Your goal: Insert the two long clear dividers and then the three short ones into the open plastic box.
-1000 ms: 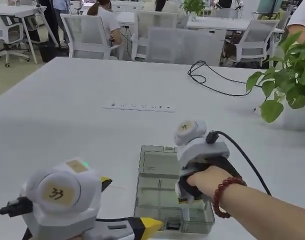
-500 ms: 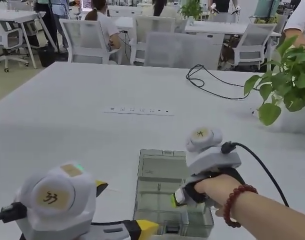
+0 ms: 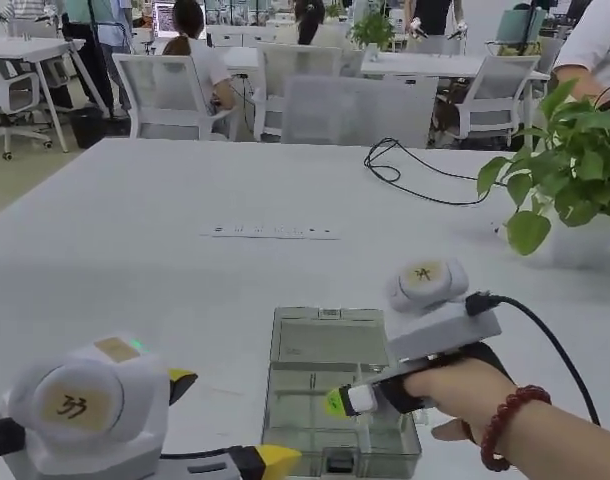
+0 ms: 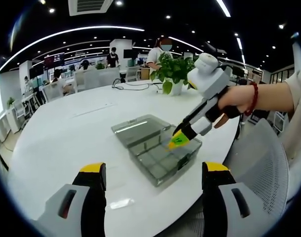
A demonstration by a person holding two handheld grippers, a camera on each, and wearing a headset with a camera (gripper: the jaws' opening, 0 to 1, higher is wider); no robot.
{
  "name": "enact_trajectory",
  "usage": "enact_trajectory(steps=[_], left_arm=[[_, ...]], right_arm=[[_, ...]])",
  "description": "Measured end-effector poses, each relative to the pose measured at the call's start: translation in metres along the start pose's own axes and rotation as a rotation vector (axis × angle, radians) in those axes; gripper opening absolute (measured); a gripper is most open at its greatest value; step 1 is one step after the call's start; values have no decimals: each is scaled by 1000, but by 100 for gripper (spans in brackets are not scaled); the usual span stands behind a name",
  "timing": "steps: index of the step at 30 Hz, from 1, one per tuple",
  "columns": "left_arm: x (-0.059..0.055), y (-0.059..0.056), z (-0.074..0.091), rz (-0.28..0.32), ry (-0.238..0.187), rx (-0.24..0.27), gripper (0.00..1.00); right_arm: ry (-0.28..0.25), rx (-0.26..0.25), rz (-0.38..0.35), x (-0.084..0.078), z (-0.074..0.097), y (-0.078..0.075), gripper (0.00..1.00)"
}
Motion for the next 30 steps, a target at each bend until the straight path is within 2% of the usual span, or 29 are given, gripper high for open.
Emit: enact_trajectory(steps=[4,7,14,30], left_arm=[[0,2,3,3,-2,7,81],[0,3,6,6,-2,13,81],[-1,5,12,9,0,26,81],[-8,9,24,14,15,46,81]], right_arm=[[-35,22,28,2,9,4,47],[-68,41,75,3,16,8,52],[-123,75,104,2,28,10,60],[-206,112,147,-17,58,8,72]])
Point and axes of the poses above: the centre of the closed fingertips' face, and the gripper's own axes: z roughly backward along the fingers, y roughly to its left, x roughly out of its top, the point moved 2 cm from there along z, roughly backward along the fingers, and after that the axes turned 7 degrees about x, right-handed, at the moved point
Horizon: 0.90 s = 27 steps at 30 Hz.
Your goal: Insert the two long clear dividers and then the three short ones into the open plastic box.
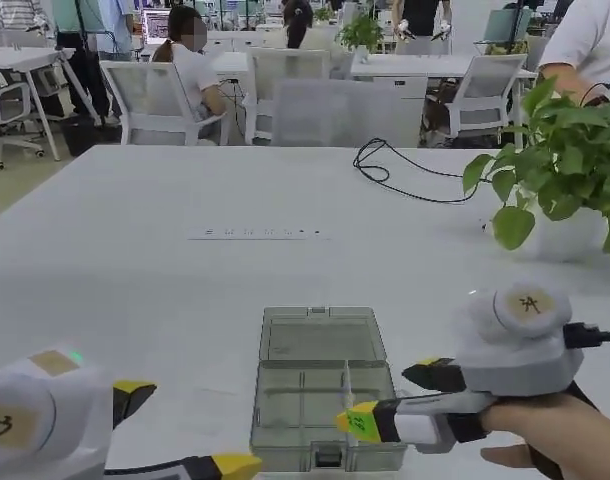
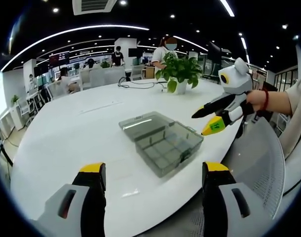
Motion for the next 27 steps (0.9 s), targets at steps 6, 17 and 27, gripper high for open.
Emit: enact_trajectory(steps=[6,17,27], left_arm=[[-3,4,3,6,12,14,79],[-3,10,3,26,33,38,76],[-19,18,-9,30,145,71,65]], right_arm=[[-25,21,10,-6,12,1,75],[-54,36,41,-16,26,4,77],[-55,29,82,-20,28,9,77]])
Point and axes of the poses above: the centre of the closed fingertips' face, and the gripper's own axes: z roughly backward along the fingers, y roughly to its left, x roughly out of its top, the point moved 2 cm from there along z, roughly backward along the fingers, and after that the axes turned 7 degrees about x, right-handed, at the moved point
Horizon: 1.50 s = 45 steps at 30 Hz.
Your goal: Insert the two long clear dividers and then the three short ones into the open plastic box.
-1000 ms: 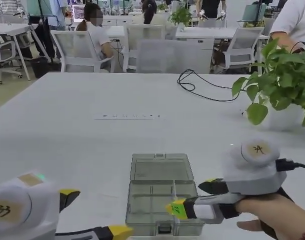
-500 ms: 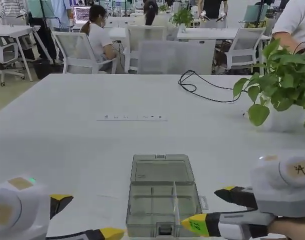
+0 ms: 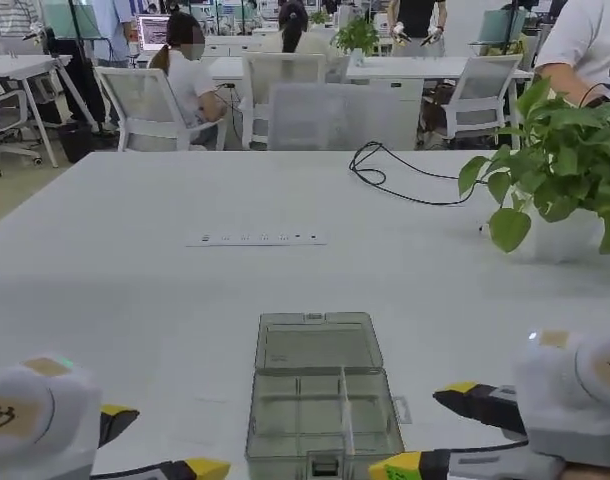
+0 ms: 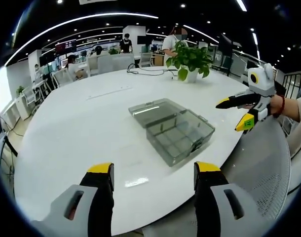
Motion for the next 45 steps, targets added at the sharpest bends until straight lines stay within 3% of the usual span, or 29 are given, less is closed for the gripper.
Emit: enact_trajectory(steps=[10,22,37,45], left_arm=[[-16,12,-20,21,94,32,58],[-27,21,-42,81,165,51,53],[-40,30,-68,141,229,66,47],[-44,31,-75,132,278,74,44]], right_arm=[[0,-8,21,-1,2,6,77],[-16,-10,9,-1,2,12,77],[-25,-33,23,-3,1,4,77],[-27,-48,18,-5,0,0,76]])
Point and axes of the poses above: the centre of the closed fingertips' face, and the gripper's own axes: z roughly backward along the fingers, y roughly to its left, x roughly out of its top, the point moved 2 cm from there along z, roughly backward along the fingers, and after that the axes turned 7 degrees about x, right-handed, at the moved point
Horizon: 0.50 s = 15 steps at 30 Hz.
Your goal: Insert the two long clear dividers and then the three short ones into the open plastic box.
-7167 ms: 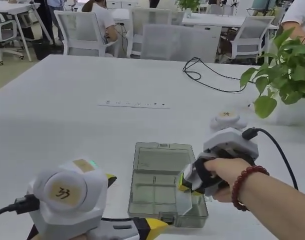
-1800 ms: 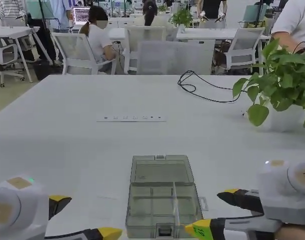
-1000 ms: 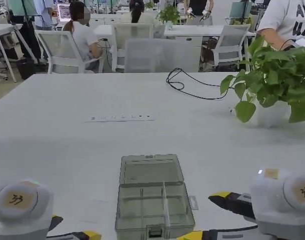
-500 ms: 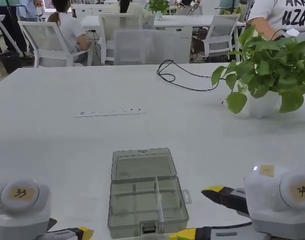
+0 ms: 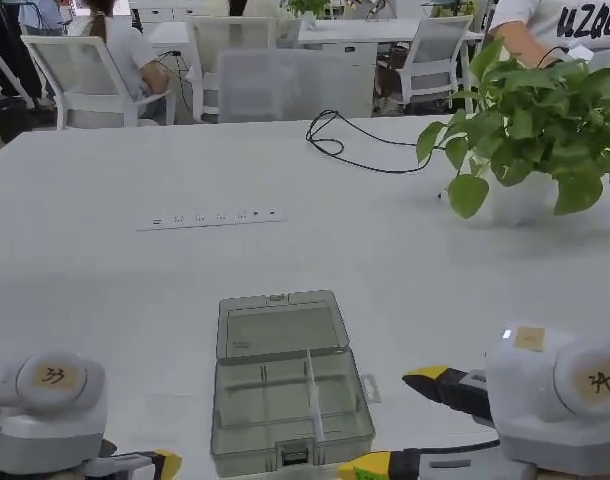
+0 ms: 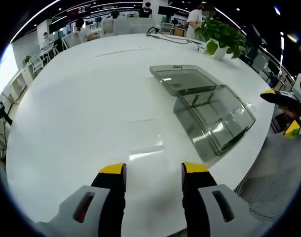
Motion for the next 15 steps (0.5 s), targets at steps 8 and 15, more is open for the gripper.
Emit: enact_trajectory(steps=[8,15], left_arm=[[-5,-1,-6,-18,31,16,41],[-3,1,-6,-40,26,41,40]], right_arm=[[-7,-16,-14,-1,-1,-4,75],[1,-26,-9,-3,-2,-6,74]])
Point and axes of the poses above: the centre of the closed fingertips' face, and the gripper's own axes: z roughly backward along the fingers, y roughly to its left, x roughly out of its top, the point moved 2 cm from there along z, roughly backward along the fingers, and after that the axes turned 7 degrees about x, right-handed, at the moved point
